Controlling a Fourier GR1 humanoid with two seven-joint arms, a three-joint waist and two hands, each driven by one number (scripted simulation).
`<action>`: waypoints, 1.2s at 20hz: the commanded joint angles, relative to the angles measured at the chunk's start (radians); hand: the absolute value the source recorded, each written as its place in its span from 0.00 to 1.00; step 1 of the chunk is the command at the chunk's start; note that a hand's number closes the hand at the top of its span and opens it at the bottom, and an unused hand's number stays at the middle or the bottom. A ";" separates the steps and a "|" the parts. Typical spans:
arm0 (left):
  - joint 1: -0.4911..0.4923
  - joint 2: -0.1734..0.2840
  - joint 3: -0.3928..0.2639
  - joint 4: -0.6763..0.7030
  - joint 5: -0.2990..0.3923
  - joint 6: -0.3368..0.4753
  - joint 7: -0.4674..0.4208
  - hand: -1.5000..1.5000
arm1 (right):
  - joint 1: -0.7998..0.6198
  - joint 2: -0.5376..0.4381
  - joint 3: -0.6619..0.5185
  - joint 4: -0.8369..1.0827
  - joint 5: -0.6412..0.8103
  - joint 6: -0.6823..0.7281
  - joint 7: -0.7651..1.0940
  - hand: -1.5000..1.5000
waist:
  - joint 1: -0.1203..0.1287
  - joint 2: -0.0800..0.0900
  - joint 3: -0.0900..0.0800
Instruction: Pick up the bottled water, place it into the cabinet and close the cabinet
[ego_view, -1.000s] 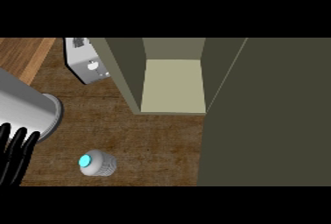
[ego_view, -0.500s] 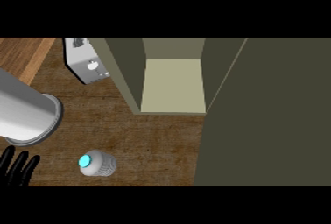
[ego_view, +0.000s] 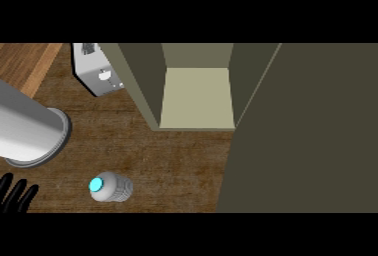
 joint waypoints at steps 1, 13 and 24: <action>0.007 0.001 0.017 -0.059 0.020 -0.029 0.009 0.00 | -0.054 -0.007 -0.019 -0.018 0.051 -0.007 0.039 0.00 | 0.001 0.001 0.000; -0.036 -0.038 0.034 0.208 -0.083 -0.061 -0.126 0.00 | 0.067 -0.054 0.150 -0.131 0.157 -0.073 0.055 0.00 | -0.009 -0.002 -0.001; -0.231 -0.036 0.084 0.611 -0.202 -0.037 -0.270 0.00 | -0.098 -0.066 0.077 -0.136 0.106 -0.116 0.187 0.00 | -0.009 0.002 -0.001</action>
